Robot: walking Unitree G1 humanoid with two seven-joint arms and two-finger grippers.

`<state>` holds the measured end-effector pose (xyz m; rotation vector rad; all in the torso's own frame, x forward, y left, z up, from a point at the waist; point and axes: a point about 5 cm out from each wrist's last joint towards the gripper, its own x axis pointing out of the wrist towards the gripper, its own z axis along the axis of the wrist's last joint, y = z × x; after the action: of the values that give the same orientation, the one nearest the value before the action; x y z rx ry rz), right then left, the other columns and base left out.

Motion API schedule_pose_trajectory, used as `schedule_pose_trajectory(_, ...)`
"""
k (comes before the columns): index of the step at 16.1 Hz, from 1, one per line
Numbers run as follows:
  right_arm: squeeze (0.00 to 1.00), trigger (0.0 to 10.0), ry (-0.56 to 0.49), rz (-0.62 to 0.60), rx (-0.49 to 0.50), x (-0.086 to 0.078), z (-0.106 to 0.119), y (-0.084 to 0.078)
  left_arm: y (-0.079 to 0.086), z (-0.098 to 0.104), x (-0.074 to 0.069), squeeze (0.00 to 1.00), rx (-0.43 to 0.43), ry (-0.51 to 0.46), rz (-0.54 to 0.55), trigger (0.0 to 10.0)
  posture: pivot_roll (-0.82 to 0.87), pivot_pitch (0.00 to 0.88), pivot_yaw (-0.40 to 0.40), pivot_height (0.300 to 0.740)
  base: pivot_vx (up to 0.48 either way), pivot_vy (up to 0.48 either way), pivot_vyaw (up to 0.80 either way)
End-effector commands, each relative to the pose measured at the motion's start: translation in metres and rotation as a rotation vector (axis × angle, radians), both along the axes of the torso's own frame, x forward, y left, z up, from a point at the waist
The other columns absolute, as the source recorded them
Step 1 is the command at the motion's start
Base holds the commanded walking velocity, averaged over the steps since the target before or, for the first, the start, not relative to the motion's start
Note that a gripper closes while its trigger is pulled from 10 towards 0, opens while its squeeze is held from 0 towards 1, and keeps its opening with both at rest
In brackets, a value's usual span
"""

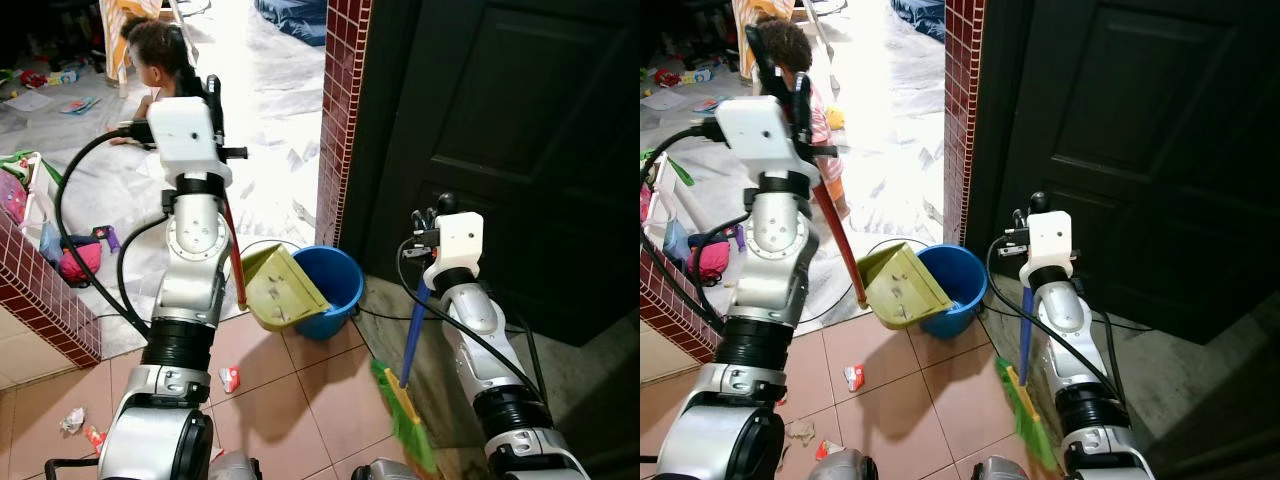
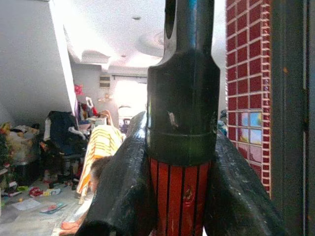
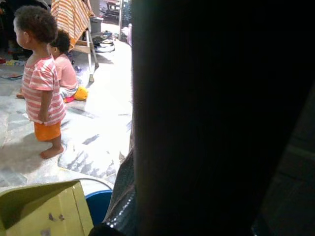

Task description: Sweep floor

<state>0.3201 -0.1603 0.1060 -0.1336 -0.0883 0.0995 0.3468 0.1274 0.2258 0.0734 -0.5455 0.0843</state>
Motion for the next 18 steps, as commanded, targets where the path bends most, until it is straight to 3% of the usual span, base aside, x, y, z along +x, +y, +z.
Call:
schedule_pose_trajectory(1,0.0,10.0,-0.045,-0.011,-0.024,0.001,0.01,-0.003,-0.01,0.01,-0.002,0.0,0.046,-0.068,-0.03,10.0,-0.04,0.0,0.012,0.74,0.0,0.0,0.0)
schedule_pose_trajectory(4,0.0,10.0,-0.047,-0.011,-0.02,0.001,0.01,-0.002,-0.023,0.011,-0.004,0.0,0.089,-0.091,-0.078,10.0,-0.04,0.0,0.013,0.74,0.0,0.0,0.0)
schedule_pose_trajectory(6,0.0,10.0,-0.048,-0.008,-0.017,0.0,0.009,0.0,-0.044,0.014,-0.009,0.0,0.186,-0.144,-0.175,10.0,-0.04,0.0,0.014,0.74,0.0,0.0,0.0)
schedule_pose_trajectory(7,0.0,10.0,-0.051,-0.002,-0.02,0.0,0.01,0.001,-0.067,0.008,-0.013,0.0,0.254,-0.133,-0.334,10.0,-0.04,0.0,0.014,0.74,0.0,0.0,0.0)
schedule_pose_trajectory(9,0.0,10.0,-0.058,-0.004,-0.03,0.002,0.011,-0.002,-0.081,0.003,-0.017,0.0,0.308,-0.119,-0.448,10.0,-0.04,0.0,0.015,0.74,0.0,0.0,0.0)
schedule_pose_trajectory(10,0.0,10.0,-0.06,-0.016,-0.035,0.004,0.013,-0.007,-0.093,-0.001,-0.023,0.0,0.404,-0.128,-0.556,10.0,-0.04,0.0,0.014,0.74,0.0,0.0,0.0)
schedule_pose_trajectory(11,0.0,10.0,-0.064,-0.027,-0.039,0.006,0.015,-0.011,-0.107,-0.012,-0.031,0.0,0.581,-0.12,-0.699,10.0,-0.04,0.0,0.014,0.74,0.0,0.0,0.0)
schedule_pose_trajectory(15,0.0,10.0,-0.067,-0.023,-0.041,0.005,0.015,-0.008,-0.116,-0.041,-0.044,0.0,0.902,-0.052,-0.92,10.0,-0.04,0.0,0.013,0.74,0.0,0.0,0.0)
schedule_pose_trajectory(18,0.0,10.0,-0.062,-0.016,-0.041,0.003,0.013,-0.006,-0.114,-0.043,-0.042,0.0,0.973,-0.042,-0.939,10.0,-0.04,0.0,0.011,0.74,0.0,0.0,0.0)
